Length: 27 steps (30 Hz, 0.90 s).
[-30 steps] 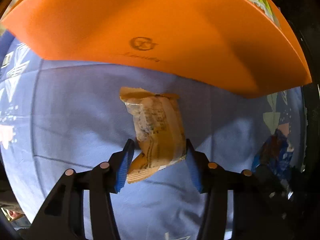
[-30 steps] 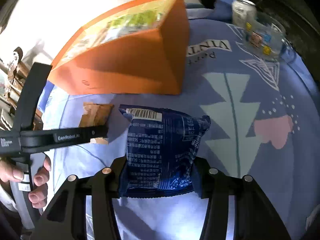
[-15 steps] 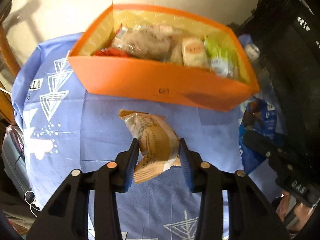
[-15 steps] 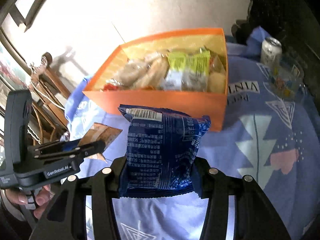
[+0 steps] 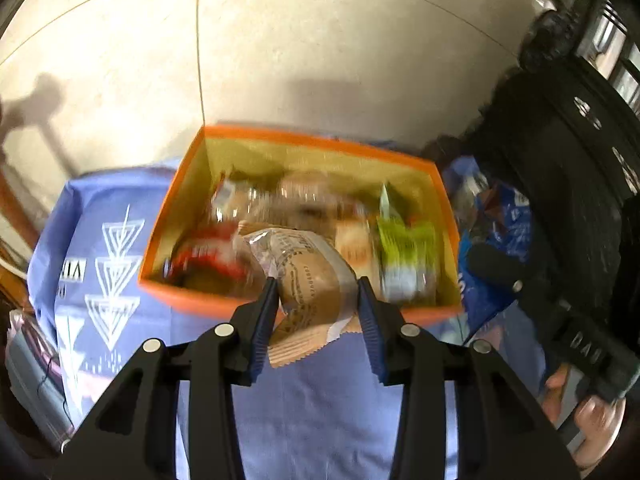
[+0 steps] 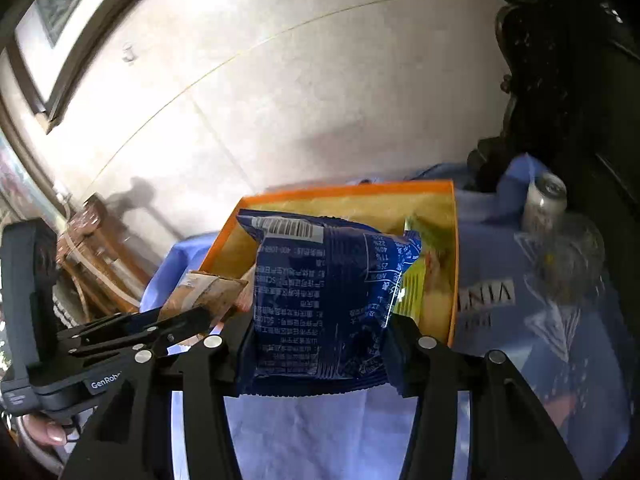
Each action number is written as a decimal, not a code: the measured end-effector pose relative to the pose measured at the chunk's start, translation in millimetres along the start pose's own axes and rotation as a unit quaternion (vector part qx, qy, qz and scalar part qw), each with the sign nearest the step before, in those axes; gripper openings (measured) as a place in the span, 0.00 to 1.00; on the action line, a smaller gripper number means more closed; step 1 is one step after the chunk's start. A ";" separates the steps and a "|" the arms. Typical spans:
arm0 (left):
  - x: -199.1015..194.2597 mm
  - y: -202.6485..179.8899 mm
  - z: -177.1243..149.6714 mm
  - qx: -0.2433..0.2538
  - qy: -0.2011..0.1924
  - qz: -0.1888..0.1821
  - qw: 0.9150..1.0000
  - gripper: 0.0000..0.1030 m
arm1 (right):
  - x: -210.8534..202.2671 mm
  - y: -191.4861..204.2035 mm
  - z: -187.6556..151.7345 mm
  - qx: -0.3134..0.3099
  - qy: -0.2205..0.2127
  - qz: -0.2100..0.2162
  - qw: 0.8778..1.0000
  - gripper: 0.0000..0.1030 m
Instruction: Organize snacks
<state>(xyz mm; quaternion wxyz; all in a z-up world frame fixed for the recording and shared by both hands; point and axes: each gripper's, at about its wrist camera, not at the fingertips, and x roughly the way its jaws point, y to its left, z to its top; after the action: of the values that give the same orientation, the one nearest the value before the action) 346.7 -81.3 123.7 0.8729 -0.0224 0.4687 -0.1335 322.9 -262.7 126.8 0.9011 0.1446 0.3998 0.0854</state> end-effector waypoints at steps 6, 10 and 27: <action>44.6 3.8 32.3 -0.001 -0.002 0.049 0.999 0.59 | 43.5 -13.5 19.3 0.036 -0.002 -0.045 0.998 0.70; 54.9 5.9 26.8 0.002 0.001 0.089 0.996 0.87 | 46.8 -16.0 19.6 0.023 -0.010 -0.074 0.997 0.75; 1.1 1.4 -23.5 0.005 -0.013 0.086 0.996 0.94 | -7.6 17.2 -38.8 -0.041 -0.009 -0.084 0.996 0.77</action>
<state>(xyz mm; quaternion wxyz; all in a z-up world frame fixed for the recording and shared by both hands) 328.1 -78.2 109.4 0.8871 0.0207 0.4572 -0.0599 288.2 -241.0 112.9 0.9139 0.0741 0.3983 0.0249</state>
